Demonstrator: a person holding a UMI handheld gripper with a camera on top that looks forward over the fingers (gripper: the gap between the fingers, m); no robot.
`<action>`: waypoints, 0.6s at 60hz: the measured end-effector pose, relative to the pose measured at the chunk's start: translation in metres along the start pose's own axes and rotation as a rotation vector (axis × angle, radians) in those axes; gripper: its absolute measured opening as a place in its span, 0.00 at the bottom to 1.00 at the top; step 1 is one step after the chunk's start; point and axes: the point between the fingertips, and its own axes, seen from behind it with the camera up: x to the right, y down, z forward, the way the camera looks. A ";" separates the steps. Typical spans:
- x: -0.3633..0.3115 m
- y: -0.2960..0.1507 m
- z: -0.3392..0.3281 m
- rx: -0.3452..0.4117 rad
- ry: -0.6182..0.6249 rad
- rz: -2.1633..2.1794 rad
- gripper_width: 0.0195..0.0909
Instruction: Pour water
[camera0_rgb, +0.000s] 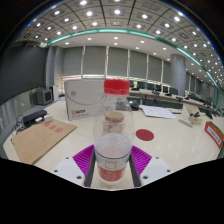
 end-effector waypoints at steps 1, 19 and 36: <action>0.001 -0.001 -0.004 0.003 0.007 0.002 0.46; 0.013 -0.023 -0.013 -0.002 0.030 -0.036 0.25; 0.094 -0.095 0.006 -0.009 0.155 -0.255 0.25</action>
